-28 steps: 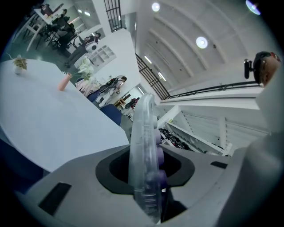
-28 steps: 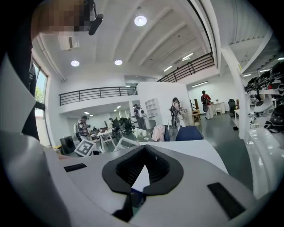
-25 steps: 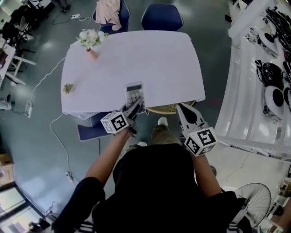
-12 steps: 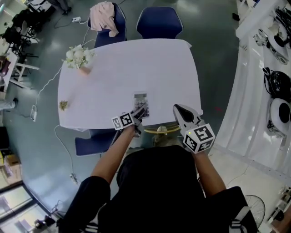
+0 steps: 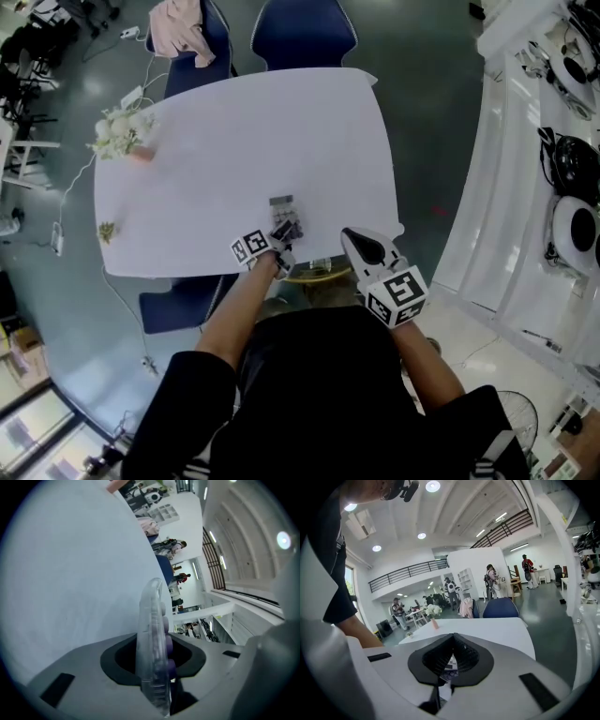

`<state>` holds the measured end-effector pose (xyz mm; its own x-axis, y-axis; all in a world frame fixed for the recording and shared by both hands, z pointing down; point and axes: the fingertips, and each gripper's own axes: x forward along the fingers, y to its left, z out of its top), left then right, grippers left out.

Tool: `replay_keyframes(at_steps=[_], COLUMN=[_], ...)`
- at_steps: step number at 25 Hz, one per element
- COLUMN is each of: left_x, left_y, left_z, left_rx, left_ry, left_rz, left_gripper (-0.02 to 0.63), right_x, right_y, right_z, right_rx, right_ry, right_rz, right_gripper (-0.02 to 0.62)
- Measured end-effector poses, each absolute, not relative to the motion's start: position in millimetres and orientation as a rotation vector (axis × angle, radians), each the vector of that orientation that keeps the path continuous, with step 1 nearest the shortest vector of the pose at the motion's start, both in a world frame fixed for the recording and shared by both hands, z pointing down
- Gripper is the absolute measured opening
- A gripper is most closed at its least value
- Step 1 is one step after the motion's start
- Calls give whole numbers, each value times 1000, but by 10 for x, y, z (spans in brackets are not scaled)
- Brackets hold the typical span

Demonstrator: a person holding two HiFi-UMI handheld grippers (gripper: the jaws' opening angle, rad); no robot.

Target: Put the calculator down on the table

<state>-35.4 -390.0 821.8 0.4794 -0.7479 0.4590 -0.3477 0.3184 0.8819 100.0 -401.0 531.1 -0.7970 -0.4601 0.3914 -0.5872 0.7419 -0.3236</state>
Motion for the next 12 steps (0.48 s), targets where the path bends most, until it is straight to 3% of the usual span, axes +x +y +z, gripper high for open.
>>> replay_keyframes(at_steps=[7,12], left_x=[-475,-539], left_y=[-3900,-3898], left_z=[8372,8340], left_rx=[1234,1248], left_ry=[-1178,-1255], left_rz=[-322,-231], left_gripper=[135,198], right_x=[1279,1292], right_y=[-4041,-4009], right_z=[5436,5396], right_rx=[869,877], right_ry=[-2607,-2612], right_rz=[651,627], right_gripper=[-3,-3])
